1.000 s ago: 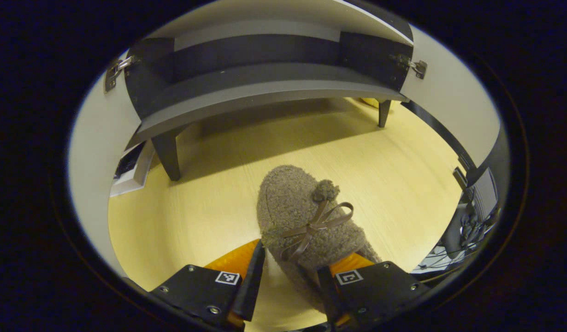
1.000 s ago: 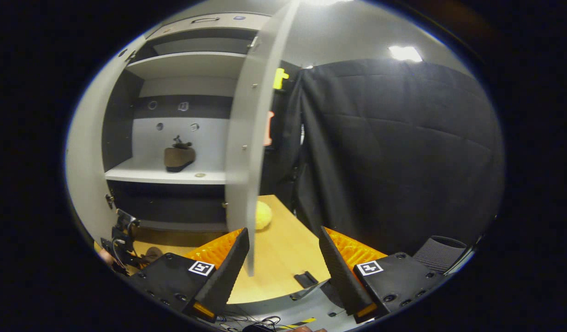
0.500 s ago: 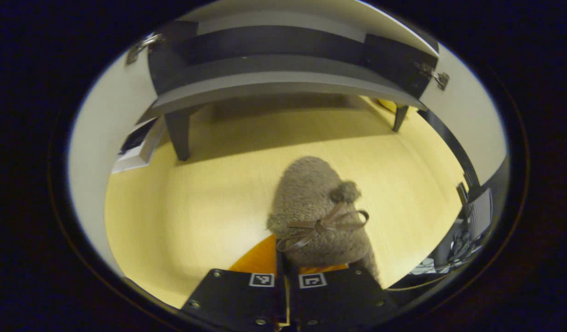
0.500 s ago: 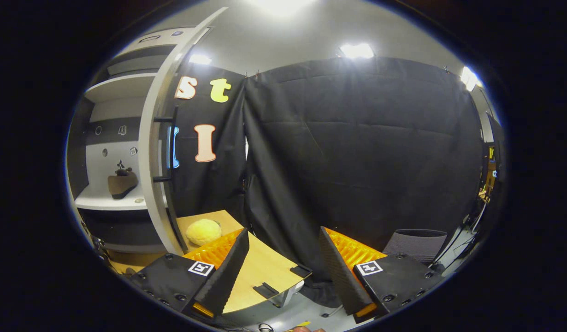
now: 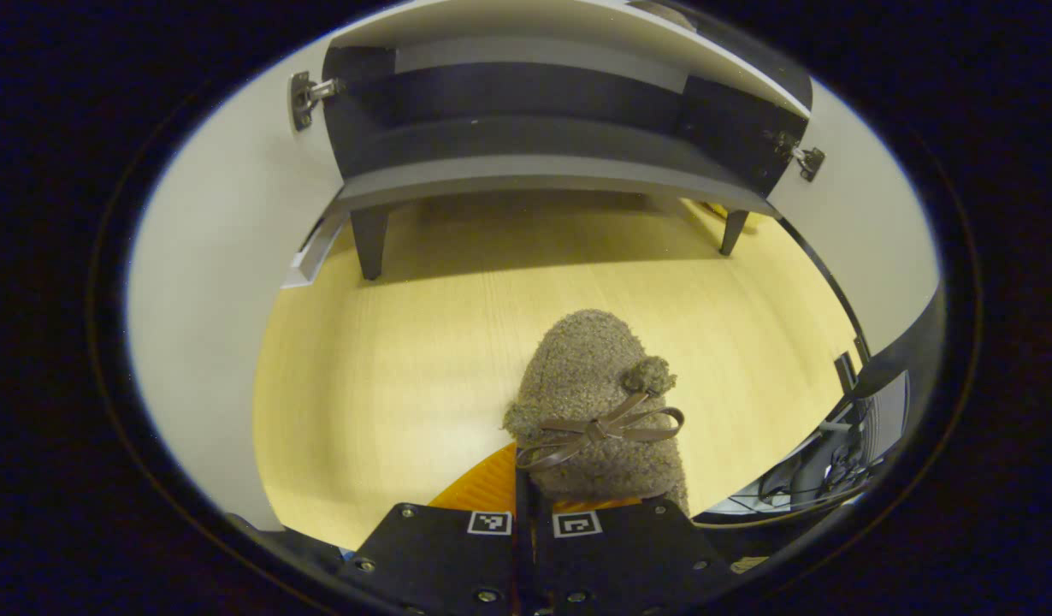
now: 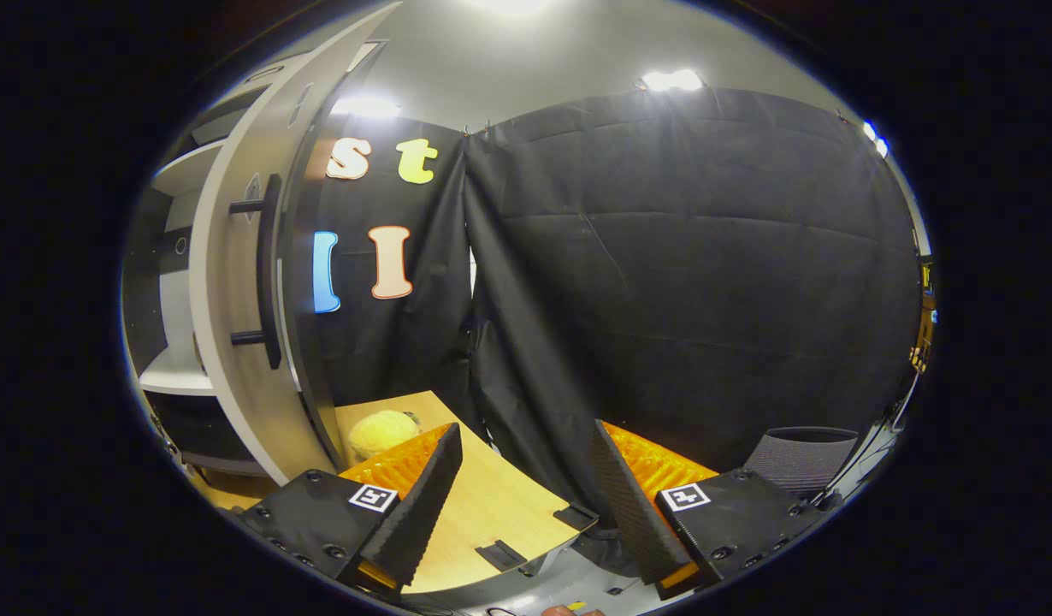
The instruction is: Grab one shoe with the right hand and put it into the shoe cabinet, grab the other shoe with the left hand and put it into the shoe cabinet; then close the right door with the right hand and the left door with the left hand.
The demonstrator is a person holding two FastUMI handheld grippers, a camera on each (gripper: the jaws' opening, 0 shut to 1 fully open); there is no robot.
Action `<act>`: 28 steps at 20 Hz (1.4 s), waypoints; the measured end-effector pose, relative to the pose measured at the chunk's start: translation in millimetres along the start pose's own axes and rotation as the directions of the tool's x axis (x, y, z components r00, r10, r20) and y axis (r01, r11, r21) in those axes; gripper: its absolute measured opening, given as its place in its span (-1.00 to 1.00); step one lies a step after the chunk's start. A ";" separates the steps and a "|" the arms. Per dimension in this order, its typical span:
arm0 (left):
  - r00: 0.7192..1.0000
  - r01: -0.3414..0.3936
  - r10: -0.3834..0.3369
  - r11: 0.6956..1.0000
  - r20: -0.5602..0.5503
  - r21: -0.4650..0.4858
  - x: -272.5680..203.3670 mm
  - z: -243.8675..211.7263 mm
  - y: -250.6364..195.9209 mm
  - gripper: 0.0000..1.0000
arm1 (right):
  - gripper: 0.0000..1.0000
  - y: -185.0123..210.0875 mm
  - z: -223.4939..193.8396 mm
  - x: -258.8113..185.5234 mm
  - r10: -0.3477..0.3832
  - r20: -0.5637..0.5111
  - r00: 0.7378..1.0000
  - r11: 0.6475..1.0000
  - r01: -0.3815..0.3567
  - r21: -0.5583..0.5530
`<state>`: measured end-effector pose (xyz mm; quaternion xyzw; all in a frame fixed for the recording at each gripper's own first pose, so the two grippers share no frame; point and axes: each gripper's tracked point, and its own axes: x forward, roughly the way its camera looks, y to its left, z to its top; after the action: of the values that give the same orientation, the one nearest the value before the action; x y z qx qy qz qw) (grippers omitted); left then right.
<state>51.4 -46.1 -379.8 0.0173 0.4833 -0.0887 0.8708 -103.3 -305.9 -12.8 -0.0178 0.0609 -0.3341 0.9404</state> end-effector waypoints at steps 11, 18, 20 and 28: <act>0.966 0.014 -0.006 1.000 0.259 -0.026 -169.2 127.5 13.0 -0.95 | 0.86 3.9 23.8 67.0 0.073 0.045 0.996 0.996 -0.075 0.047; 0.907 0.012 0.025 0.996 0.419 -0.085 -259.3 234.3 72.7 -0.95 | 0.92 5.2 20.9 77.9 0.087 0.052 0.995 0.995 -0.090 0.046; 0.885 -0.002 0.041 0.996 0.464 -0.084 -285.1 262.1 90.8 -0.95 | 0.86 0.7 20.4 77.9 0.080 0.055 0.995 0.995 -0.083 0.052; 0.790 -0.088 0.114 0.993 0.602 -0.073 -306.1 387.6 130.3 -0.96 | 0.86 -6.3 62.1 80.6 0.069 0.166 0.984 0.993 -0.083 0.083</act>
<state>240.5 79.3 77.8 -0.0041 0.1799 -0.0329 0.9831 -37.5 -362.1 41.0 -0.0005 -0.0307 -0.2977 0.9542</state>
